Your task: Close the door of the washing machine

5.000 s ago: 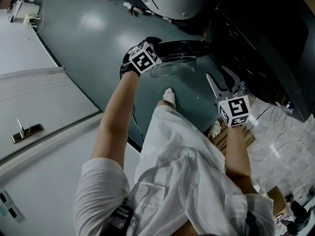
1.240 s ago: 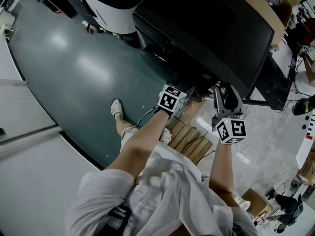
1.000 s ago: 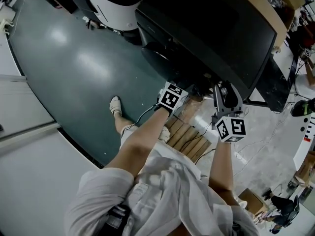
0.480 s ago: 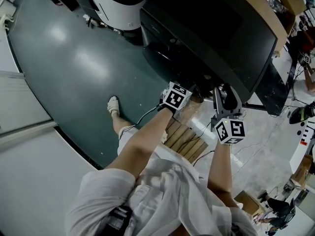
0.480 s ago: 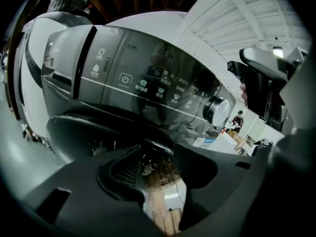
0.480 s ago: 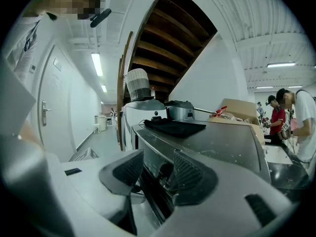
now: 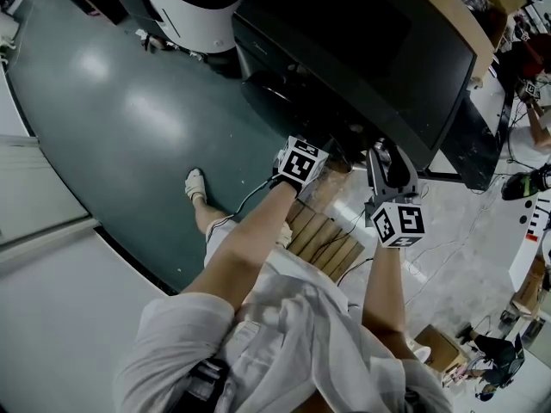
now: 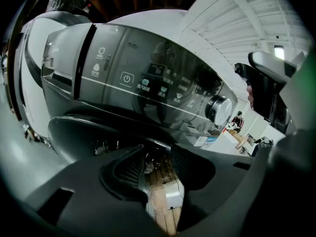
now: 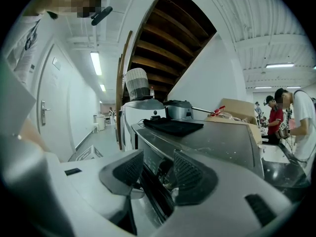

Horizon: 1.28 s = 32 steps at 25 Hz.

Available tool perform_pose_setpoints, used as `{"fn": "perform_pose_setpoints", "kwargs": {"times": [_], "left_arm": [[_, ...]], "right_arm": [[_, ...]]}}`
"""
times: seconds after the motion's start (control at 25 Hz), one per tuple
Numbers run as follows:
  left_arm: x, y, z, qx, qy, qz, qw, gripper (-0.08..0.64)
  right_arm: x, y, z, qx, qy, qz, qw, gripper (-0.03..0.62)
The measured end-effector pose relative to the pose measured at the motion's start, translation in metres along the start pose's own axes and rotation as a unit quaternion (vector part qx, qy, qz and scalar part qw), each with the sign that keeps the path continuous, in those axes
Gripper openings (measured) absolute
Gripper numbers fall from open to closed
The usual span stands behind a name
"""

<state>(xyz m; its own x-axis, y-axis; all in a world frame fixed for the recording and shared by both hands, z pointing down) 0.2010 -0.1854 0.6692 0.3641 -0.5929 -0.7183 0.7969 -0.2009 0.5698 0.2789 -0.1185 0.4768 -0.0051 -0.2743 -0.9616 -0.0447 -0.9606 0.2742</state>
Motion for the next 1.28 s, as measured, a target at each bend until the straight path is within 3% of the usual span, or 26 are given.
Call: {"fn": "perform_pose_setpoints", "kwargs": {"times": [0.24,0.36,0.56,0.76,1.08,1.28], "left_arm": [[0.0,0.0,0.0,-0.022,0.001,-0.001,0.9998,0.178],[0.004,-0.005,-0.004,-0.039,0.007,-0.007,0.9992,0.213],[0.022,-0.049,-0.002,-0.027,0.028,-0.052,0.9979,0.214],[0.045,-0.131,0.003,0.008,0.059,-0.117,0.9913,0.229],[0.079,-0.266,0.006,0.09,0.106,-0.211,0.9676,0.227],[0.09,-0.332,-0.013,0.122,0.123,-0.26,0.9497,0.194]], "right_arm": [[0.004,-0.011,0.003,-0.005,-0.001,-0.005,1.0,0.193],[0.006,-0.019,0.006,-0.004,-0.002,-0.009,1.0,0.193],[0.005,-0.032,0.014,0.005,-0.002,-0.016,1.0,0.193],[0.008,-0.047,0.025,0.014,0.001,-0.024,1.0,0.193],[0.033,-0.061,0.039,0.028,0.004,-0.056,0.998,0.188],[0.051,-0.077,0.047,0.036,-0.004,-0.077,0.996,0.121]]}}
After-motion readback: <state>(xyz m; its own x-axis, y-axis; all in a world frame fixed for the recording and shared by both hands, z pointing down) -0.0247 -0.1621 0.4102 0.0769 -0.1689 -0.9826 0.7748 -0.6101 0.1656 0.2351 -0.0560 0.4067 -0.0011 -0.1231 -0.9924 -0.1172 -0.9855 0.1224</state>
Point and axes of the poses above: the fingertips, and each gripper's own axes: y forward along the fingers, z to its left, x out of its top, the point moved 2 cm from there along -y, backward along the fingers, and after that the axes turned 5 degrees about -x, right-handed, at the moved point
